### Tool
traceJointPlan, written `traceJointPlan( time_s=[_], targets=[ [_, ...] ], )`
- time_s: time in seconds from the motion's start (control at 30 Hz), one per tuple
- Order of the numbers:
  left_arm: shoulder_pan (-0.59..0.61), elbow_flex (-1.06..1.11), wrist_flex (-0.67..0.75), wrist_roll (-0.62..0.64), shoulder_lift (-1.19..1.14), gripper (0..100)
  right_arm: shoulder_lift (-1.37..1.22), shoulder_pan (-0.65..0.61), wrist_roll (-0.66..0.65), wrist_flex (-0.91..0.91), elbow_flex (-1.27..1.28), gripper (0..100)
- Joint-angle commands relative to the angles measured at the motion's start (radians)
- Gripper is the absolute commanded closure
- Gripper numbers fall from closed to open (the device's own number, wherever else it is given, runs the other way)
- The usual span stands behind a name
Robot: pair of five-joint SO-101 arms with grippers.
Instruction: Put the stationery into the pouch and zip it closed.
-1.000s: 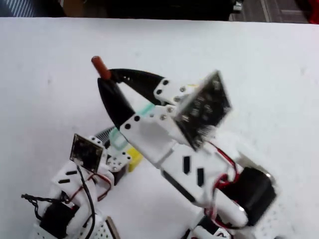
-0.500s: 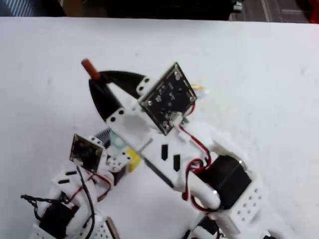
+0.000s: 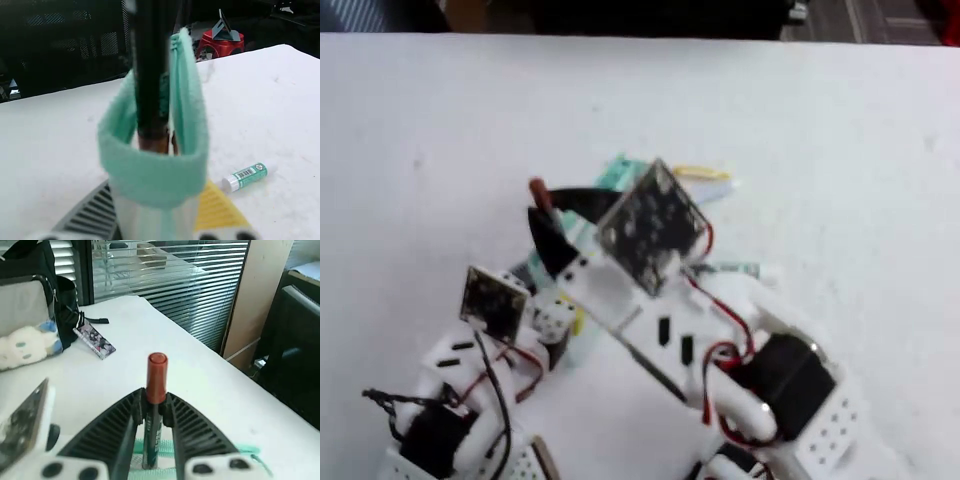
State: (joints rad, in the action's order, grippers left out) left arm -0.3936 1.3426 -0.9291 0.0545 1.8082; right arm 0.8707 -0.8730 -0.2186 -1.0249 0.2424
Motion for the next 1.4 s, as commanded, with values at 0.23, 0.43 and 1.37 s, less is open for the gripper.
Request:
traceJointPlan(
  time_s=[0.23,0.43,1.37],
  targets=[
    [0.010,-0.032,0.032,-0.008,0.012,92,0.016,0.004,-0.157,-0.045,0.055,98.1],
    [0.010,-0.032,0.031,-0.008,0.012,92,-0.030,0.005,-0.155,-0.051,-0.005,98.1],
    [0.005,-0.032,-0.011,-0.006,0.012,78,-0.064,0.082,-0.069,-0.051,-0.074,98.1]
  ],
)
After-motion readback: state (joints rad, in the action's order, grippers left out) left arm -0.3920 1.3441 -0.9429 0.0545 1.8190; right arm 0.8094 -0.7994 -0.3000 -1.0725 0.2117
